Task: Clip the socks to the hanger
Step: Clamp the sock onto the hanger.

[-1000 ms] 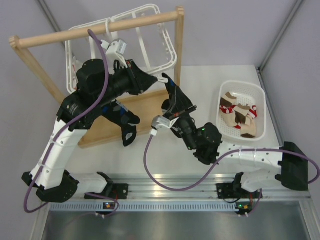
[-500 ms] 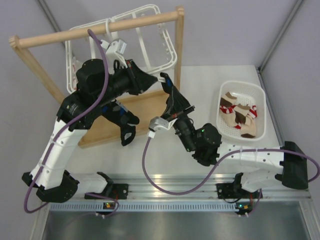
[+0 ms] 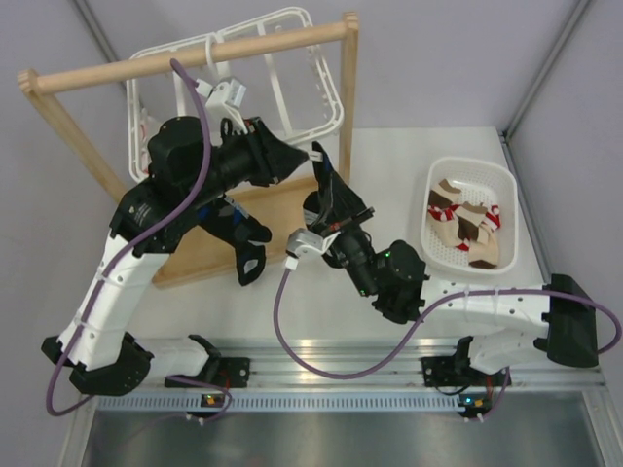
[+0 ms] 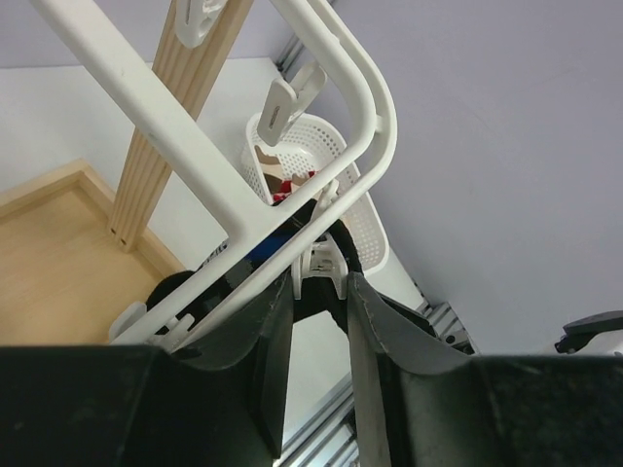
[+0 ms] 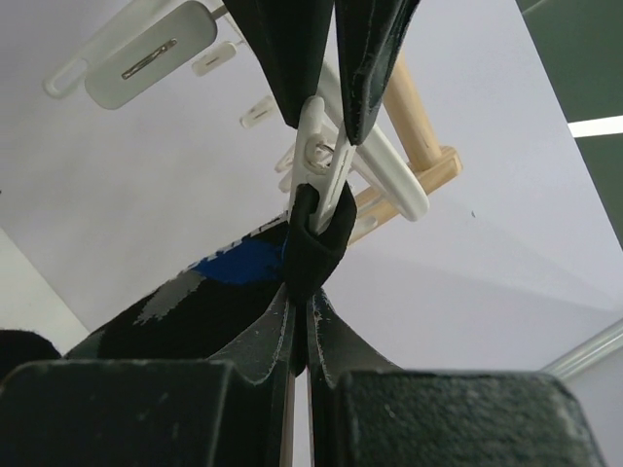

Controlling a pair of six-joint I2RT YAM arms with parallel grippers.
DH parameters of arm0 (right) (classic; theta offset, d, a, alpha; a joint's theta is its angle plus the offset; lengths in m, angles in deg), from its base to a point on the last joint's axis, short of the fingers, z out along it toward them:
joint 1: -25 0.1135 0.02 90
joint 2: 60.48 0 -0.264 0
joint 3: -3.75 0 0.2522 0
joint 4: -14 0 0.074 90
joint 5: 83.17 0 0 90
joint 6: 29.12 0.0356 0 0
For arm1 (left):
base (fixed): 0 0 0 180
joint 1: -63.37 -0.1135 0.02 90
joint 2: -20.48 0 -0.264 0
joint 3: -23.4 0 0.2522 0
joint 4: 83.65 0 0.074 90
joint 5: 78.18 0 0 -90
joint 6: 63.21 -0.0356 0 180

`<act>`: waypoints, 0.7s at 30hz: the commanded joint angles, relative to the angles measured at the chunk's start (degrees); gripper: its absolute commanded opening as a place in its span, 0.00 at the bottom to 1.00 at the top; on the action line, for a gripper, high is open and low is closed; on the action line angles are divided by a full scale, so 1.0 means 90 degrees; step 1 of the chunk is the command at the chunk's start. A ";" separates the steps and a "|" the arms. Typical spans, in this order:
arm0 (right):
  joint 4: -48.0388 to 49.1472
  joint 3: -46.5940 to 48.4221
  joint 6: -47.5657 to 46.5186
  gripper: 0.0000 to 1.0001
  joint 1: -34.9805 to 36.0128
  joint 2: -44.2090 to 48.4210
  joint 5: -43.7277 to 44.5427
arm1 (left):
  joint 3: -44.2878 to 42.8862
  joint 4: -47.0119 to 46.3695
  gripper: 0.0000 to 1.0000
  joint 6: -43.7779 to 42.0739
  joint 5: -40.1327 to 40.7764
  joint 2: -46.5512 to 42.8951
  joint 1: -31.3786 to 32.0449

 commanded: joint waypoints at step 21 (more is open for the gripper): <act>-0.0833 0.0765 0.0905 0.00 -0.0195 -0.0099 0.0254 | 0.0328 -0.0544 0.98 -0.0633 -0.0772 -0.0820 -0.0063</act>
